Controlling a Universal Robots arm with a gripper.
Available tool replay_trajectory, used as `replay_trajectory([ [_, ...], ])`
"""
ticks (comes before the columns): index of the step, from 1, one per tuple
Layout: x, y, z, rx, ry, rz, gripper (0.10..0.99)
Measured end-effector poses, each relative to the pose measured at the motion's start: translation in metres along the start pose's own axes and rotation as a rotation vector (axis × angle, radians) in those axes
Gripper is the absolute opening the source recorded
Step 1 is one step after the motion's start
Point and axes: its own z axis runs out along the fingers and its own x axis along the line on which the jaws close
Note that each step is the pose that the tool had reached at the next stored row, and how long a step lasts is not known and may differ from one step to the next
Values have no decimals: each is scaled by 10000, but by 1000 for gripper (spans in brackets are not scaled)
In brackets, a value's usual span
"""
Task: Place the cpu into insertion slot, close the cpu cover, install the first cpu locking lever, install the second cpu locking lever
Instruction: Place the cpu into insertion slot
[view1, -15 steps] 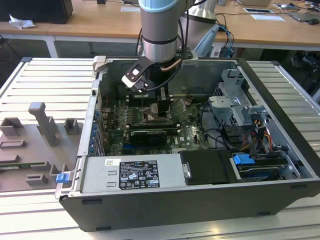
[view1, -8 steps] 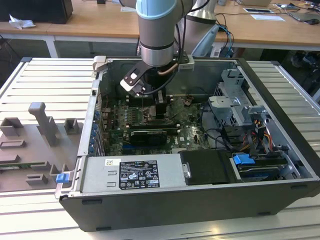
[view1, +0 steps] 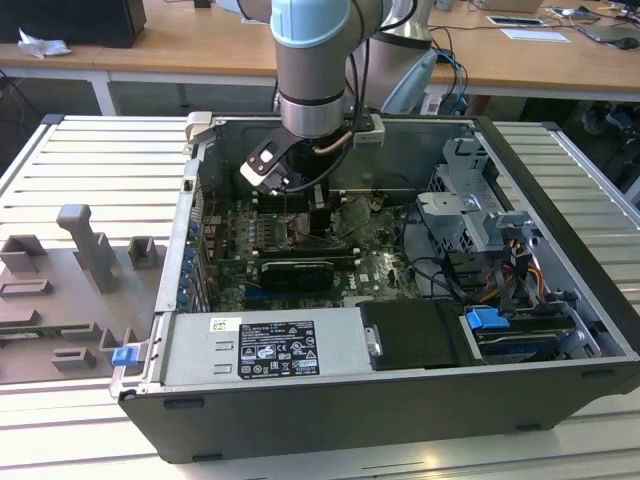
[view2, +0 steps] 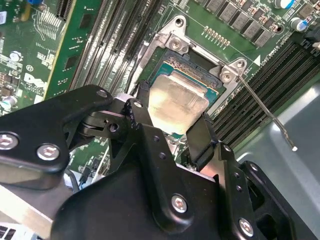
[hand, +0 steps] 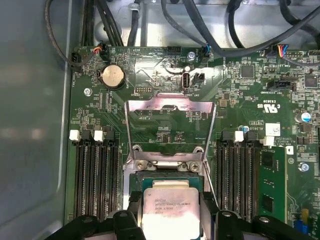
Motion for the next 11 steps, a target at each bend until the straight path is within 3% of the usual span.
replay_trajectory([
  [11, 34, -18, 109, -1, -9, 91, 541],
])
